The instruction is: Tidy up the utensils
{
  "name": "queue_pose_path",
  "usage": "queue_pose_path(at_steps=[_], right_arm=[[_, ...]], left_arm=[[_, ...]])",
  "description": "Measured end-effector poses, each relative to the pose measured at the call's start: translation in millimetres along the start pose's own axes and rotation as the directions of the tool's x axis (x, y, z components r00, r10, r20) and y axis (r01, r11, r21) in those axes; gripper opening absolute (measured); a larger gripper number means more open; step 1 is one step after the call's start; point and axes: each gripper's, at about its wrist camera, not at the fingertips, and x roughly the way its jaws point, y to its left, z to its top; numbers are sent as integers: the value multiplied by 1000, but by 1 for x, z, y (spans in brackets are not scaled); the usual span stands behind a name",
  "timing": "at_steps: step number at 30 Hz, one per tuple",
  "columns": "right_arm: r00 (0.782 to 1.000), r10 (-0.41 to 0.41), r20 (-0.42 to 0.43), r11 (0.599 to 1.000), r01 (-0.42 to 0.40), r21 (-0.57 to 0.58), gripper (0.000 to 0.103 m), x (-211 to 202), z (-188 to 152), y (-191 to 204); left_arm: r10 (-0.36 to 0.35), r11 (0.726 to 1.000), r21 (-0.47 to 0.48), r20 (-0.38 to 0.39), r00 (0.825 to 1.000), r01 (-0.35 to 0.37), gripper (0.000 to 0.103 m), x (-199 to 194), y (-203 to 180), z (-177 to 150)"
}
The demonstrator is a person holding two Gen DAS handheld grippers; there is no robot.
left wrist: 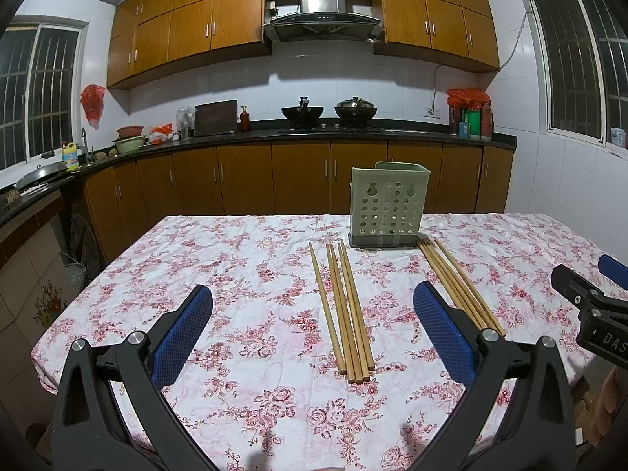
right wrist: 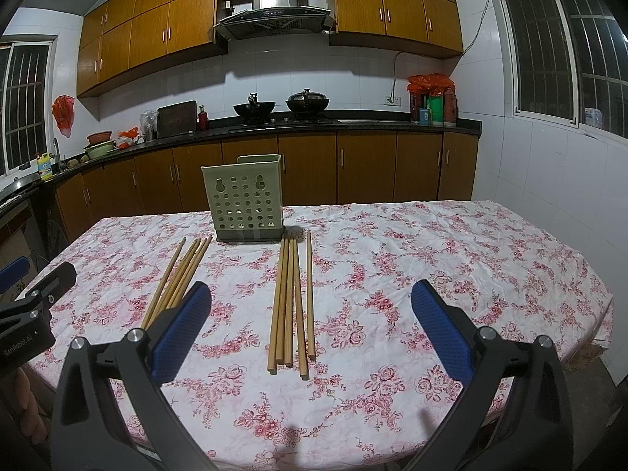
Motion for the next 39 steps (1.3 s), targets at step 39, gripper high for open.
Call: queue_pose_path(at_steps=[39], right_arm=[[1000,0,0,1000,0,0,99,0,-1,0]], left_arm=[[0,1000,0,0,1000,0,101,1,0,-5]])
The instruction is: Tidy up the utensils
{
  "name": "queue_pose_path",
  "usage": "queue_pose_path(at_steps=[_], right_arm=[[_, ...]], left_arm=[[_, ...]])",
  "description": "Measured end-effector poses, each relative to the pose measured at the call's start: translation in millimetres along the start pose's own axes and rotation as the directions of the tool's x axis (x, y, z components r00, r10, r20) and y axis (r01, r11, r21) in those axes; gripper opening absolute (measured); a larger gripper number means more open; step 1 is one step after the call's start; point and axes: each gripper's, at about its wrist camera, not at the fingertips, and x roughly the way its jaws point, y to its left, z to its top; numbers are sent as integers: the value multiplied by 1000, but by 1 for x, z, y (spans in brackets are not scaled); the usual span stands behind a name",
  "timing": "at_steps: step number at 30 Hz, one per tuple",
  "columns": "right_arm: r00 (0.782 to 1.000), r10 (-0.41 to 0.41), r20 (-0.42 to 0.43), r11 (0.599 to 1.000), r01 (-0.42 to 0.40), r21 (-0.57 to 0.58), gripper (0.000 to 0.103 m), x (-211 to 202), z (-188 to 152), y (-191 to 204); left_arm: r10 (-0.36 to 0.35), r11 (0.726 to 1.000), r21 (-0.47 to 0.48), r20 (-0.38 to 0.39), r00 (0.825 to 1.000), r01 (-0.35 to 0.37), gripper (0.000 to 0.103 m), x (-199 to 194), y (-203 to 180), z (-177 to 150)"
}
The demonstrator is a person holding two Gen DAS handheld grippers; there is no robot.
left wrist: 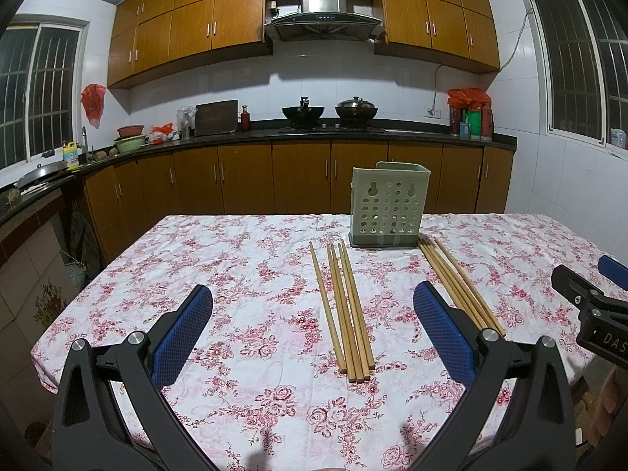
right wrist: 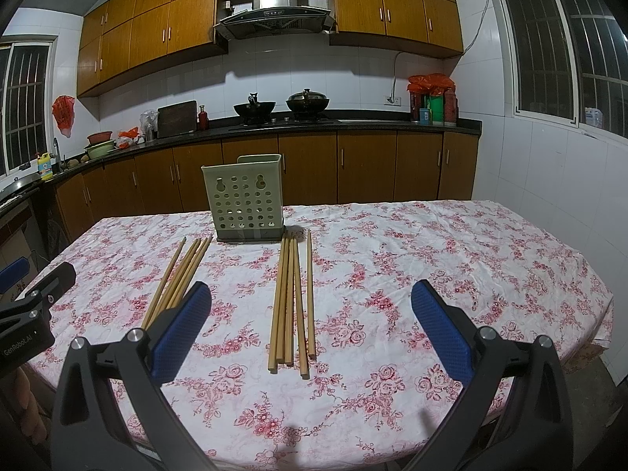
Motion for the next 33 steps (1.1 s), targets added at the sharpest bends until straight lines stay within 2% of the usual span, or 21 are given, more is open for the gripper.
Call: queue_pose_path(at_steps=[33], right_arm=[[1000,2,-2,1000,-2,0,99,1,0,0]], left_arm=[[1,1000,0,0,1000,-1,101,-1,-1,4]])
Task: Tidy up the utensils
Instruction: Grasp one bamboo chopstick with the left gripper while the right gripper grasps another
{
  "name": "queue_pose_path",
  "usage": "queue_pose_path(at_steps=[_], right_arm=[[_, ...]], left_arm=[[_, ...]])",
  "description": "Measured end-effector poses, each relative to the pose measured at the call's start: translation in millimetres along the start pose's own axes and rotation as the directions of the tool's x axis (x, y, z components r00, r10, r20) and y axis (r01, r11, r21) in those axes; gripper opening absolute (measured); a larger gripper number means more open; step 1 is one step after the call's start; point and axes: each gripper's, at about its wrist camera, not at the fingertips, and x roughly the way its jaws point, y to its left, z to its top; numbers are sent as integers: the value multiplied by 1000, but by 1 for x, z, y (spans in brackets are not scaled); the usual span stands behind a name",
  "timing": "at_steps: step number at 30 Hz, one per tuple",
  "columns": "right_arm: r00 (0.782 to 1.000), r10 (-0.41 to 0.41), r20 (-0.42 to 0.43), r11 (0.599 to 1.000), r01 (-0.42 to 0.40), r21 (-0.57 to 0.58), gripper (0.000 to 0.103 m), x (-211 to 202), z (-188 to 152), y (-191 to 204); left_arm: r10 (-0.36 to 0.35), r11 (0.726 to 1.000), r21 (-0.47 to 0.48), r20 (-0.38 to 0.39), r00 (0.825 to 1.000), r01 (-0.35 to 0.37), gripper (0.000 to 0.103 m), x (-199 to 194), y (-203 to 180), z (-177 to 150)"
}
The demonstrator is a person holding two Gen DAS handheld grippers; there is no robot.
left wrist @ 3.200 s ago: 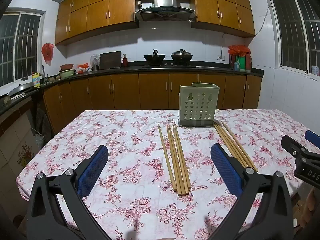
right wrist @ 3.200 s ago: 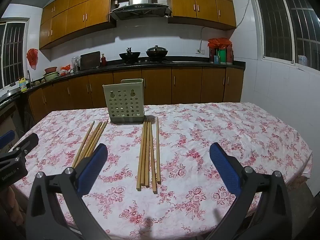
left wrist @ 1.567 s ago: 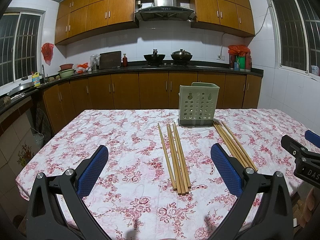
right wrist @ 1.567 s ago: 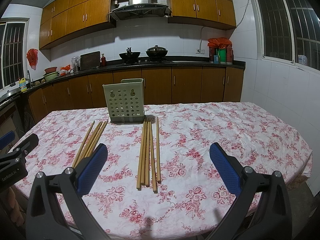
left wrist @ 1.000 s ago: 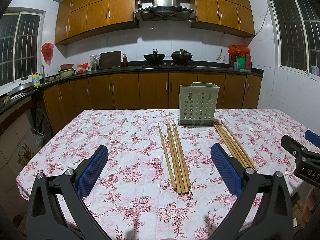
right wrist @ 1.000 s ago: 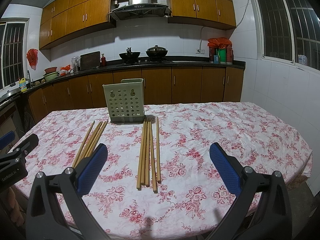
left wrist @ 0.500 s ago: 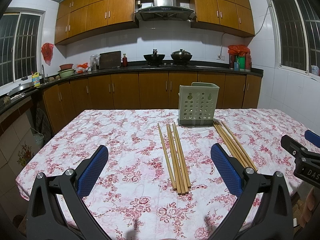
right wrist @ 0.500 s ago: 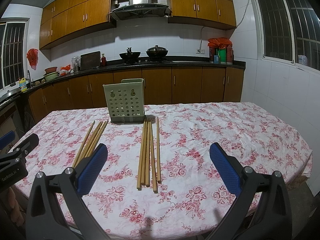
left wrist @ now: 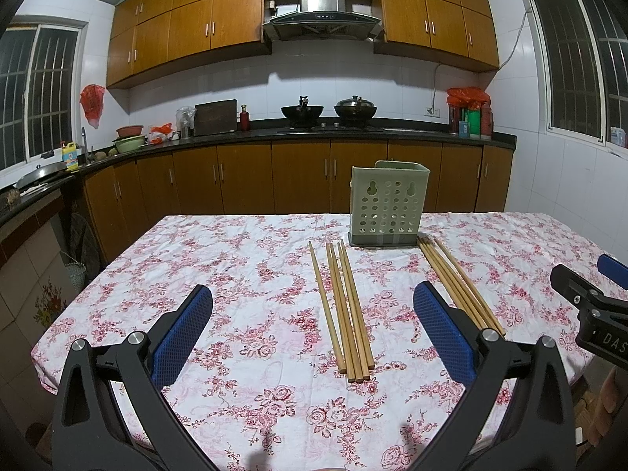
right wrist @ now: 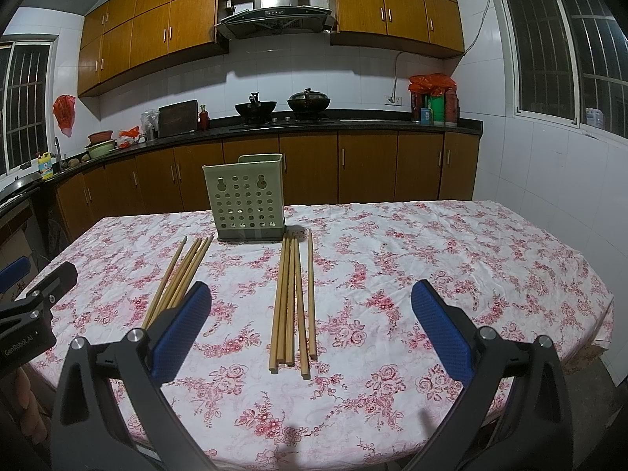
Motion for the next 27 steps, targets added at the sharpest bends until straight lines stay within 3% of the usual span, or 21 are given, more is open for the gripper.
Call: queue_pose_path(at_steps=[7,11,16,18,22,26,27], right_arm=[[999,17,-28,1000,-16,10,99,12,-2,0],[996,25,-81,999,-22,47,99,26,-3,-8],[985,56,-165,994,-40,98,99,53,-5,-20],[978,44,-204,995,-25,95,97,68,-6,-23],[957,43,-288,993,-9,118,79,98,-6,-32],[917,86,-389,989,-30,148,51,133,-7,-37],[909,90,-406,988,-30,151,49,141,-9,-37]], left_arm=[[-2,1000,8,-35,999,2,101,12,2,1],[15,1000,5,-110,994,-15,101,27,2,-3],[17,999,-45,-225,974,-27,101,56,19,-11],[18,998,-52,-255,967,-32,96,67,21,-12],[5,998,-60,-314,949,-25,79,90,24,-12],[-23,997,-75,-360,933,-5,62,111,24,-11],[-27,997,-77,-373,928,-2,60,116,24,-12]])
